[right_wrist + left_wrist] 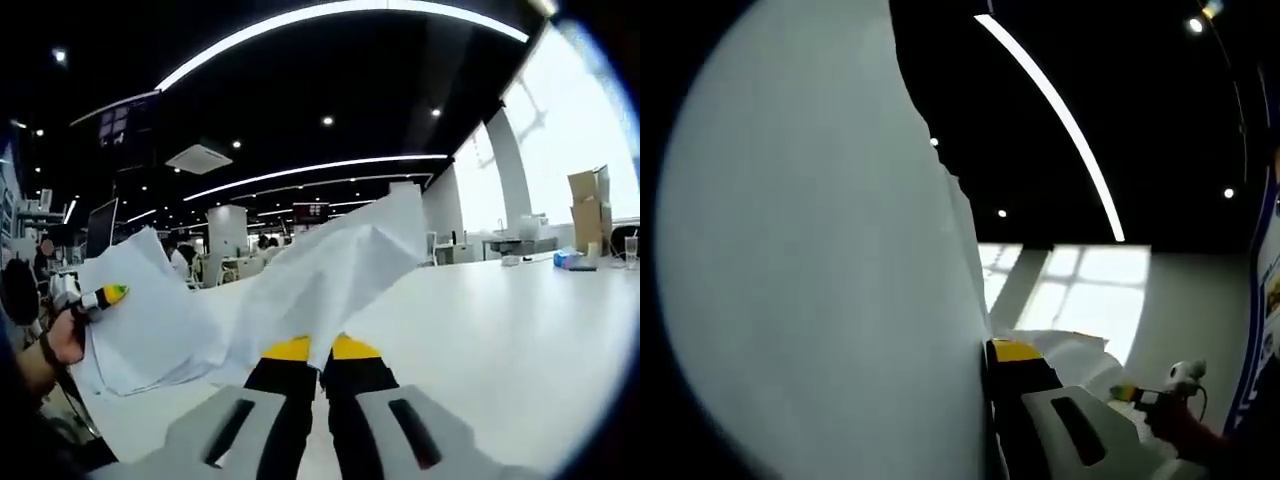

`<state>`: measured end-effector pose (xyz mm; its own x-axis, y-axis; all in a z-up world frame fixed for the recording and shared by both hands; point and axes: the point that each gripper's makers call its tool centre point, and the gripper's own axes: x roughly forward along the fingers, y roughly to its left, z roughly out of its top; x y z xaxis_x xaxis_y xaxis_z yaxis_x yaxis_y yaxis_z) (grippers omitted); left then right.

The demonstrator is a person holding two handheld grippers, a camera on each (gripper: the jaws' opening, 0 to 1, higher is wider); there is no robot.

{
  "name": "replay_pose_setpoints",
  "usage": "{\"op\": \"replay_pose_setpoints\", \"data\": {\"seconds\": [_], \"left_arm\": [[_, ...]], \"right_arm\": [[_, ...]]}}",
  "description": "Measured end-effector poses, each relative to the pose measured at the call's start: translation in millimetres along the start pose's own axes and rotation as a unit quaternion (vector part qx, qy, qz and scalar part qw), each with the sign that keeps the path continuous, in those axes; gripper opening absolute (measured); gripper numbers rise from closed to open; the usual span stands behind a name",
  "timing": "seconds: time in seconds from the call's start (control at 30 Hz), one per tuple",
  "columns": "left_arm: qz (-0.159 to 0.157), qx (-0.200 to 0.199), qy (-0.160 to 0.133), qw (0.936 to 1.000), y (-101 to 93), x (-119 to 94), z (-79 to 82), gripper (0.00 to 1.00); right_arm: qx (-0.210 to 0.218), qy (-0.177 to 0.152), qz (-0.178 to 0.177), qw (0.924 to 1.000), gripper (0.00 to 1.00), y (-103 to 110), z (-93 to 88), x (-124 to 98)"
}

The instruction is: Organize the stack of printing papers by aligning and flattening the scattered papers on the table

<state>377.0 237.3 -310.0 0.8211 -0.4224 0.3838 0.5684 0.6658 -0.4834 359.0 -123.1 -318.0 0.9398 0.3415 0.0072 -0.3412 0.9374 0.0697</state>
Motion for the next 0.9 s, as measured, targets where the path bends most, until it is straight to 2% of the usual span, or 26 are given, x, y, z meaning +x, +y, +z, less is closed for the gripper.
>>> {"op": "replay_pose_setpoints", "data": {"seconds": [0.9], "left_arm": [[0.001,0.0,0.001,1.0,1.5,2,0.6,0.08]], "right_arm": [[-0.004,-0.036,0.006,0.9993,0.0,2,29.9,1]]}}
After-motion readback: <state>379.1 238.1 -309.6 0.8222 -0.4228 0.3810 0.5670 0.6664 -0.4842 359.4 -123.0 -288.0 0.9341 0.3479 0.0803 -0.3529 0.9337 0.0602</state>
